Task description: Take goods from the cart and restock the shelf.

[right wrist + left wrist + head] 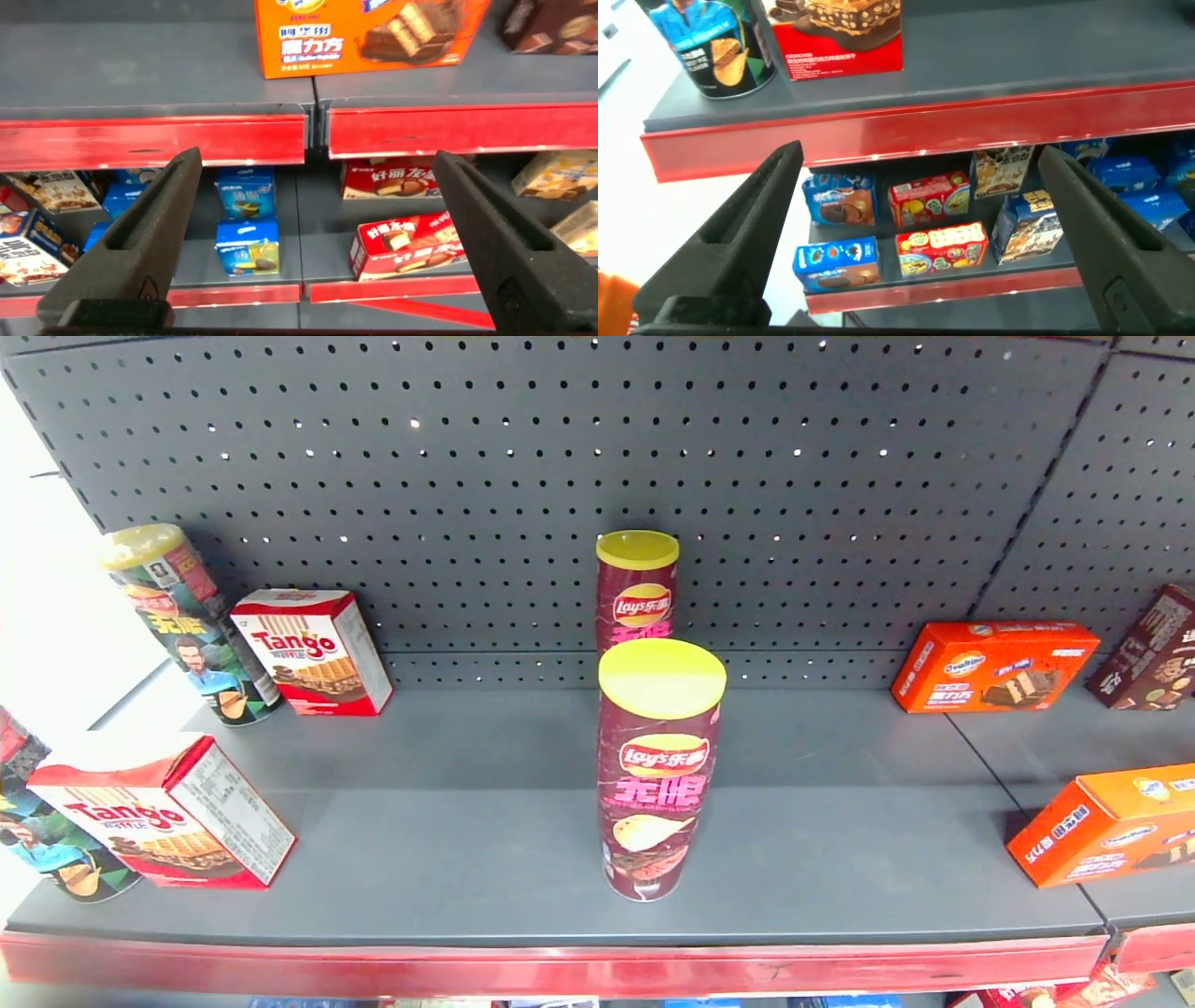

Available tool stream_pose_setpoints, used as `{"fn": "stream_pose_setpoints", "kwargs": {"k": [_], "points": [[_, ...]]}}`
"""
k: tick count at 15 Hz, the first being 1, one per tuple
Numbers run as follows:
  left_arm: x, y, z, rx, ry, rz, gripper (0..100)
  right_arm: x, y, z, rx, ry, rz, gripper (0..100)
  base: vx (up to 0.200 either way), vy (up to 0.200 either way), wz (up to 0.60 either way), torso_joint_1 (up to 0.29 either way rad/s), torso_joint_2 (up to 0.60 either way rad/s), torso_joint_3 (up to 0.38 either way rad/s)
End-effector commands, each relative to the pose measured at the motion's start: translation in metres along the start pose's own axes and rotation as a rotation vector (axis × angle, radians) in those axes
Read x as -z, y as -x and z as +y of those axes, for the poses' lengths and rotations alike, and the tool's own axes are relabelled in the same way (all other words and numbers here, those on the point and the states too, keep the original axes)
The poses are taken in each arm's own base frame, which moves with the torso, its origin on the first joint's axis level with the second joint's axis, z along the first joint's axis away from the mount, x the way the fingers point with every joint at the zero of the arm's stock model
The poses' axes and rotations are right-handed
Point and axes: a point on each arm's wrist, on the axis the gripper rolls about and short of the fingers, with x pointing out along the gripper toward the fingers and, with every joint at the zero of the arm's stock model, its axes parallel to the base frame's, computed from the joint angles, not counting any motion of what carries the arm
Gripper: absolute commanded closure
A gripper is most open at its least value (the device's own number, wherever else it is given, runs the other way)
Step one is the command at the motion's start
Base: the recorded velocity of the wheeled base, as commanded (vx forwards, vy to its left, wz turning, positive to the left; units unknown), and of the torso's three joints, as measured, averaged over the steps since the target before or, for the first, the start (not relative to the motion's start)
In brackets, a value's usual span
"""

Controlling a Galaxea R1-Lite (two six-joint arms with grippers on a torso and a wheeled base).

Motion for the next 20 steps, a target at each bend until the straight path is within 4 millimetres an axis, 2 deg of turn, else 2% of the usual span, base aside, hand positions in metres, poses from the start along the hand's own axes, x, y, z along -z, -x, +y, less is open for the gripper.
{"fn": "stream_pose_setpoints", "kwargs": {"k": [1,4,6,20], "points": [[0.0,-0.0001,0.0,-0.001,0.0,0.003,0,0.0,0.0,0.0,0.001,0.0,0.0,0,0.0,0.0,0.0,0.0,0.0,0.0],[0.0,-0.0001,0.0,0.001,-0.002,0.003,0,0.0,0.0,0.0,-0.001,0.0,0.0,0,0.0,0.0,0.0,0.0,0.0,0.0],[0.0,-0.0001,0.0,0.001,-0.002,0.003,0,0.0,0.0,0.0,0.001,0.002,0.0,0,-0.2,0.0,0.0,0.0,0.0,0.0],[0.0,-0.0002,0.0,0.001,-0.003,0.004,0,-0.0002,0.0,0.0,-0.001,0.003,-0.002,0,0.0,0.0,0.0,0.0,0.0,0.0]]}}
